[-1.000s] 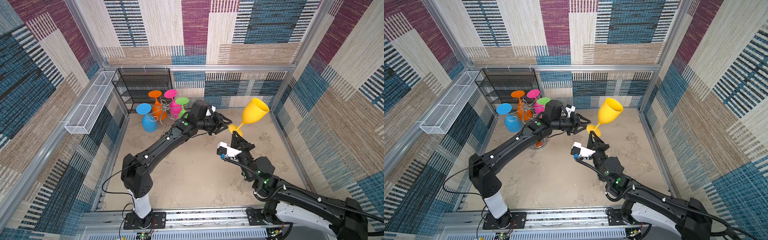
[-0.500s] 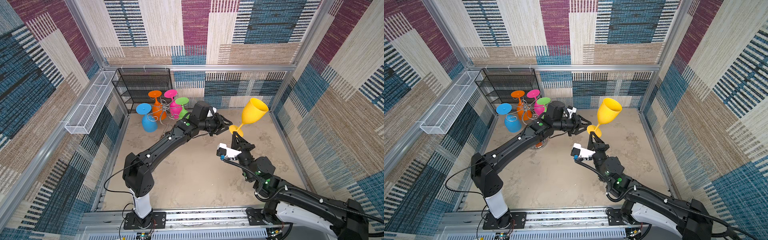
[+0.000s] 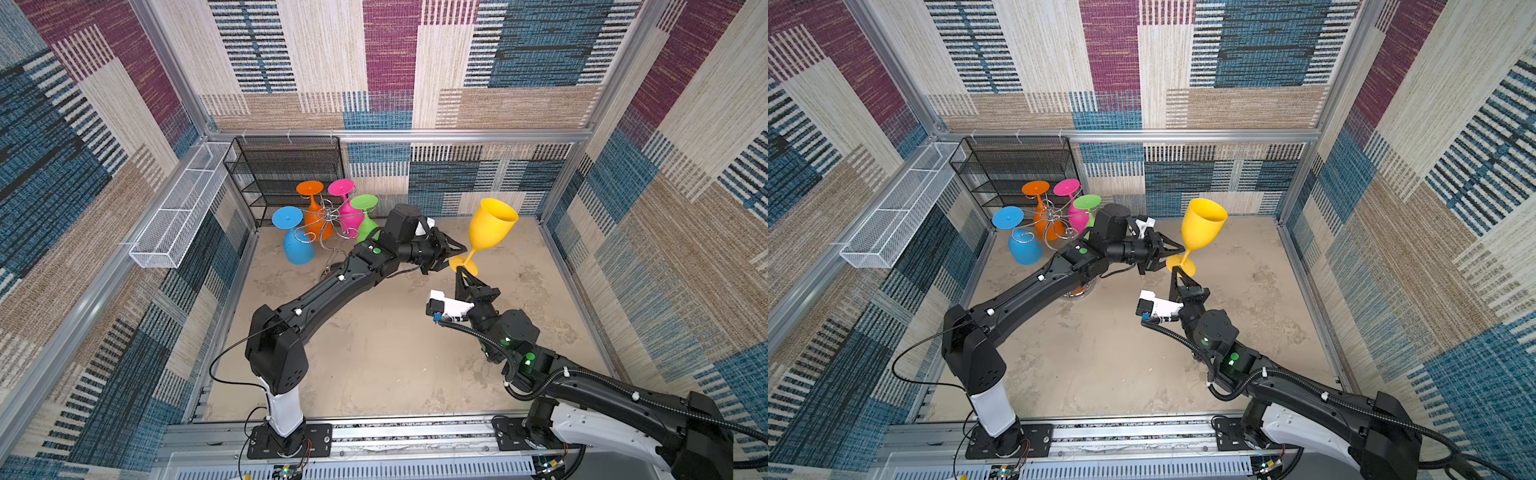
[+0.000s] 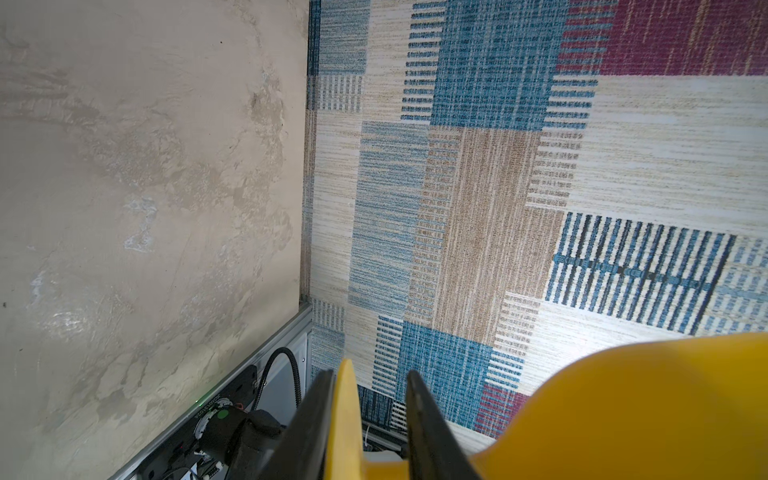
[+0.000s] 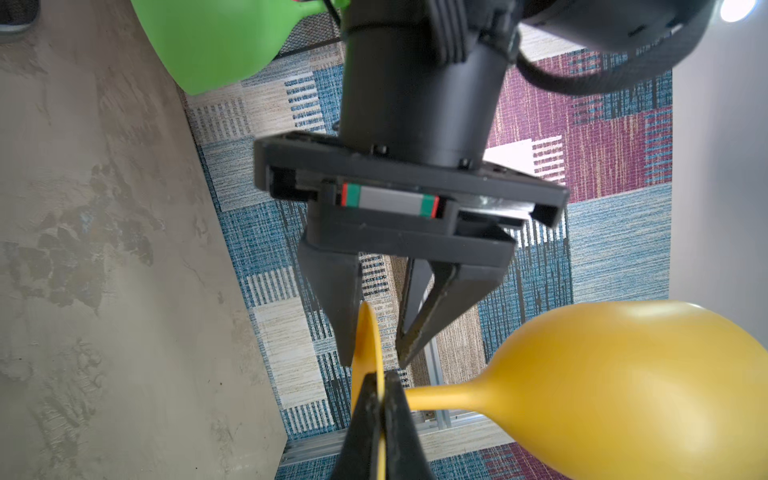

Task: Take the wine glass off the wine glass rack
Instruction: 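Open the right gripper off the base and move it toward the glass bowl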

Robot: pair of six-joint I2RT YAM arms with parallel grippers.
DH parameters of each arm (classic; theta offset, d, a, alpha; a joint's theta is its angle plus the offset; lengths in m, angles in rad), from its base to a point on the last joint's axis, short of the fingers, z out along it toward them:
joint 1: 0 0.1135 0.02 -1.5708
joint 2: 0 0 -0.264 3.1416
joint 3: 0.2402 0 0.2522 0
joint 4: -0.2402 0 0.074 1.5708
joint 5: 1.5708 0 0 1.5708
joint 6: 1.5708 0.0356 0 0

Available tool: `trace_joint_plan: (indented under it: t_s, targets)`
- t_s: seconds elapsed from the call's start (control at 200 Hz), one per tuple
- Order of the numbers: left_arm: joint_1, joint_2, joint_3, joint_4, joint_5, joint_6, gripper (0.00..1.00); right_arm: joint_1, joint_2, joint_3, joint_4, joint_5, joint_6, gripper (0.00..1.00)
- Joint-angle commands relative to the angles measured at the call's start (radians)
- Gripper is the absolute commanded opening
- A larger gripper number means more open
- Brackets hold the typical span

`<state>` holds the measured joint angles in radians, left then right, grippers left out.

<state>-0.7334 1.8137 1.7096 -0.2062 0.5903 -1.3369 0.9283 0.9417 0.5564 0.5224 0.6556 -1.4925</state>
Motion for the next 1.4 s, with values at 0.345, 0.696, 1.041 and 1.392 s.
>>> trace_joint_plan:
  t_s: [0.345,0.696,1.041,1.392]
  targets:
    - [-0.001,-0.034,-0.042,0.086,0.032,-0.022,0.13,0.0,0.027,0.021,0.012,-0.024,0.01,0.0]
    - [0.0,-0.039,-0.053,0.108,0.022,-0.022,0.0,0.0,0.021,0.011,0.018,-0.023,0.018,0.05]
    - [0.006,0.001,-0.002,0.116,0.027,-0.012,0.0,0.0,-0.047,0.01,-0.071,-0.004,0.112,0.5]
    - [0.028,0.053,0.048,0.122,0.049,0.001,0.0,0.011,-0.141,0.051,-0.202,-0.022,0.222,0.71]
